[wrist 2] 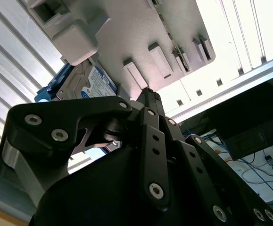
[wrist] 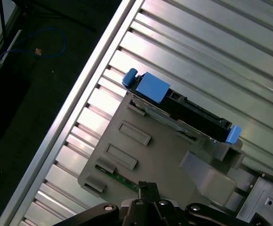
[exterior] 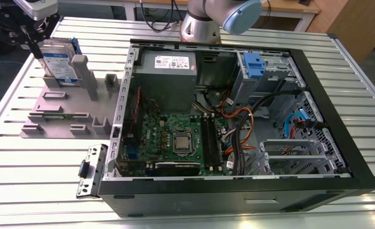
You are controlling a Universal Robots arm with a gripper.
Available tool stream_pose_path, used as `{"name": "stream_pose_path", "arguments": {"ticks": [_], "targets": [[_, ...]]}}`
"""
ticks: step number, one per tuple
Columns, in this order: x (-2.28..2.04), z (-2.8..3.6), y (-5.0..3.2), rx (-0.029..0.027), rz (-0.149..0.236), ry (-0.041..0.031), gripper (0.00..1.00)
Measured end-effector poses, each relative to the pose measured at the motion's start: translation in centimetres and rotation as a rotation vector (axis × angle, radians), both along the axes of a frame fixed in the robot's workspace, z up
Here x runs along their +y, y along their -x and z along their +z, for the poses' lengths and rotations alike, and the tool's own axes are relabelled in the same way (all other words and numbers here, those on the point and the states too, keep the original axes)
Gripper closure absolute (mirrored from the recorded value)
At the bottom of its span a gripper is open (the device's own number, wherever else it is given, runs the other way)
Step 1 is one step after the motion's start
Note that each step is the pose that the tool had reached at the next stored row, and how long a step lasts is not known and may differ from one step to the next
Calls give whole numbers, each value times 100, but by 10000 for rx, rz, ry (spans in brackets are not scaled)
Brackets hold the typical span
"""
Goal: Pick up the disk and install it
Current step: 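Pick up the disk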
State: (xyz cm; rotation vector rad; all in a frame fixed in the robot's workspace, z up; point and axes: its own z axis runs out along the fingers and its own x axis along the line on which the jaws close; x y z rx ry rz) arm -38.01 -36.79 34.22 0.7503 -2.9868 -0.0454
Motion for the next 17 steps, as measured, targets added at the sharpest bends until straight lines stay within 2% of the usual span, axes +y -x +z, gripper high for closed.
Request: {"name": "stream_pose_path", "arguments": {"ticks": [17], "targets": [[0,0,0,0,90,0,90]]}}
